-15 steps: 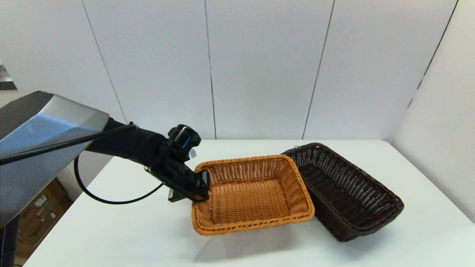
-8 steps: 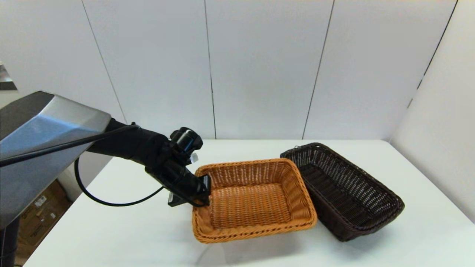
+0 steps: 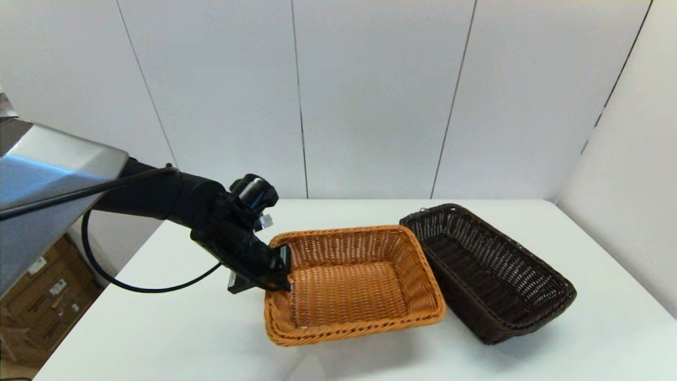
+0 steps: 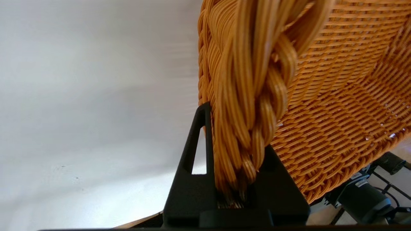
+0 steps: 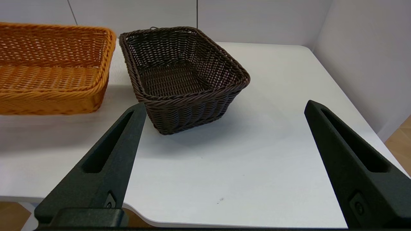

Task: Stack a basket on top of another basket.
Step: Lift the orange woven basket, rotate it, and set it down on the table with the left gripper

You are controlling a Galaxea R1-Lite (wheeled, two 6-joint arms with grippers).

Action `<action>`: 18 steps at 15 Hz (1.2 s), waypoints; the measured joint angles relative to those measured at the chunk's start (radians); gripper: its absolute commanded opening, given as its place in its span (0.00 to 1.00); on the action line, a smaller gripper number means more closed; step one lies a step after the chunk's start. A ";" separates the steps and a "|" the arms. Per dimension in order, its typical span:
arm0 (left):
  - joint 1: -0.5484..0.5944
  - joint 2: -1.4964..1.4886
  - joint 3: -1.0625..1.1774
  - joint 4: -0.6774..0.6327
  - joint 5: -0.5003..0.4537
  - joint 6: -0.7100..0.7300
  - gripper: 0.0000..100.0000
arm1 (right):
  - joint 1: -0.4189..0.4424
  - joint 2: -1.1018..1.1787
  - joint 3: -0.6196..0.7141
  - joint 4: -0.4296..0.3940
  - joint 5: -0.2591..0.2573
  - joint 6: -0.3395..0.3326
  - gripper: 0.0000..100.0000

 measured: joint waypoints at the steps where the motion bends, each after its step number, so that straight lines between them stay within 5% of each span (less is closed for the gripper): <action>1: 0.002 0.005 -0.003 0.000 -0.009 0.001 0.00 | 0.000 0.000 0.000 0.000 0.000 0.000 1.00; 18: -0.028 0.097 -0.076 0.044 -0.021 0.009 0.00 | 0.000 0.000 0.000 0.000 0.000 0.000 1.00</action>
